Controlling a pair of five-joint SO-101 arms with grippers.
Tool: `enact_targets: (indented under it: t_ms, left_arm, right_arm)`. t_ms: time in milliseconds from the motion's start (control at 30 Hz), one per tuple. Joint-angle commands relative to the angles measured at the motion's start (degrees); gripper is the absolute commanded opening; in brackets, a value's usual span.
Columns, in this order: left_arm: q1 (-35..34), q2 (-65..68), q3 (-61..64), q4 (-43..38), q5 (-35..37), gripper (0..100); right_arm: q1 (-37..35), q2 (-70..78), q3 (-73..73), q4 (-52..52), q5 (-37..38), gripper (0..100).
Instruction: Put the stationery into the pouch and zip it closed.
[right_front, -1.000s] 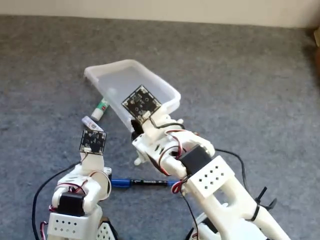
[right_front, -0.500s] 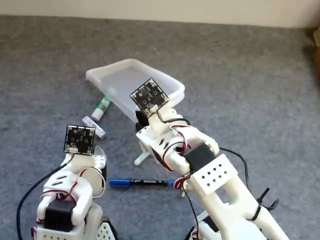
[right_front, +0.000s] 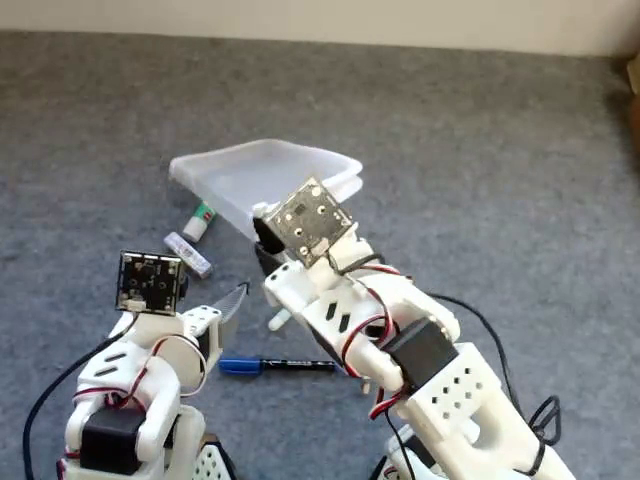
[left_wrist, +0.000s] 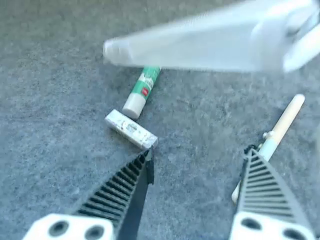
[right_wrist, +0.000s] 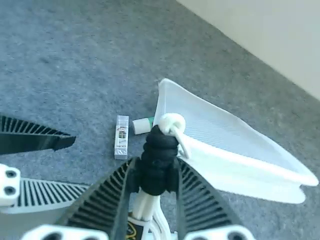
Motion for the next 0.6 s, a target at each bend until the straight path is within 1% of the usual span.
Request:
enact_targets:
  t_ms: [0, 100, 233, 433, 567]
  left_arm:
    - [1.3, -0.6, -6.4, -1.7, 5.8, 29]
    - [1.0, -0.5, -6.4, -3.3, 8.5, 33]
    - [1.3, -0.5, -4.2, -6.3, 8.8, 33]
    - [1.3, -0.5, -3.6, -7.0, 8.8, 33]
    - [1.2, -0.5, 0.0, -8.7, 8.4, 33]
  right_arm:
    - [-0.8, -2.2, -3.8, 0.8, -0.1, 0.4]
    - [-1.4, -2.4, -4.2, 4.2, -0.3, 0.4]
    - [-3.4, -2.6, -4.2, 7.5, -0.4, 0.4]
    - [-4.3, -2.6, -4.2, 8.2, -0.4, 0.4]
    - [-4.3, -2.7, -4.2, 8.2, -0.4, 0.4]
